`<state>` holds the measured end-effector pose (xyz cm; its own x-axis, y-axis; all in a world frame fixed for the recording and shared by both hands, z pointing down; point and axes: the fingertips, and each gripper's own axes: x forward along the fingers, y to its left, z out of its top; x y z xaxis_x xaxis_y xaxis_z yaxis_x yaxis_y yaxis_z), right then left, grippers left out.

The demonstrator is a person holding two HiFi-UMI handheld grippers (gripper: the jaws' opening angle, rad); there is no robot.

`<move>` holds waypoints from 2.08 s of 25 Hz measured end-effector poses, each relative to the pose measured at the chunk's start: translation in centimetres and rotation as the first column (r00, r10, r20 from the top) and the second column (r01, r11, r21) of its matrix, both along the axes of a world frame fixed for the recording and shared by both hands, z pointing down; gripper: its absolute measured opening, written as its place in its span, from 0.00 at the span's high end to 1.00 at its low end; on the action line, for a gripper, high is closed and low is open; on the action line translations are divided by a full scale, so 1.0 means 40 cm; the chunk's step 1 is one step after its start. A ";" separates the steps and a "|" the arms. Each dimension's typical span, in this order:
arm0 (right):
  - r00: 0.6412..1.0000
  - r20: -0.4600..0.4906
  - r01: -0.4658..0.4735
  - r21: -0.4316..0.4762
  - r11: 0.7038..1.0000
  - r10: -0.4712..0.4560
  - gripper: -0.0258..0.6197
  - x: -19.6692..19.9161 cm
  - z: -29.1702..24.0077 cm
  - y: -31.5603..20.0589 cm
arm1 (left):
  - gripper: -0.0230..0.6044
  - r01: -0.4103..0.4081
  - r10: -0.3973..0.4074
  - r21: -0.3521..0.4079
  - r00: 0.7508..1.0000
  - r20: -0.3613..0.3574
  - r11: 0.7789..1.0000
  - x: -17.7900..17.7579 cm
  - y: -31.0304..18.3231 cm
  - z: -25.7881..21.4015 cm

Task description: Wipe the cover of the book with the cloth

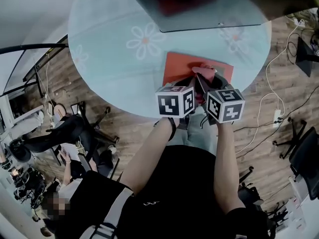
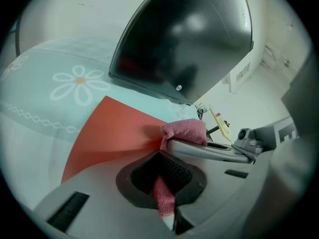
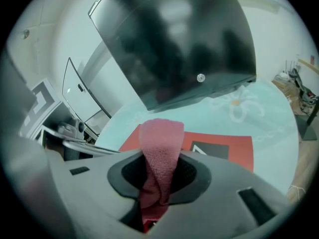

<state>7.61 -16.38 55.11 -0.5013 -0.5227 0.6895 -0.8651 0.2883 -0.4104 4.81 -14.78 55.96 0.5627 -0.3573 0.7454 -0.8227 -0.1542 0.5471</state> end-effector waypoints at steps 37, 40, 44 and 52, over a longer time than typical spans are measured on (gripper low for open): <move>0.996 0.048 -0.082 0.096 0.992 0.077 0.81 -0.084 -0.110 0.044 | 0.94 0.043 -0.036 0.102 0.997 -0.071 0.994 -0.114 0.044 -0.083; 0.999 0.031 0.030 0.099 0.995 -0.033 0.81 -0.221 -0.104 0.026 | 0.94 0.119 -0.115 0.091 0.992 -0.041 0.989 -0.239 0.018 -0.092; 0.997 0.005 0.074 0.067 0.995 -0.075 0.81 -0.305 -0.075 0.032 | 0.94 0.142 -0.143 0.091 0.990 0.001 0.986 -0.313 0.004 -0.082; 0.998 -0.015 0.063 -0.008 0.998 -0.063 0.81 -0.332 -0.016 0.072 | 0.94 0.117 -0.118 0.016 0.993 0.030 0.993 -0.340 0.056 -0.029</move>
<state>-5.66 -13.49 54.45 -0.5223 -0.4851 0.7013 -0.8516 0.3395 -0.3994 -8.78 -12.53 54.79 0.4930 -0.4305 0.7561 -0.8521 -0.0633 0.5195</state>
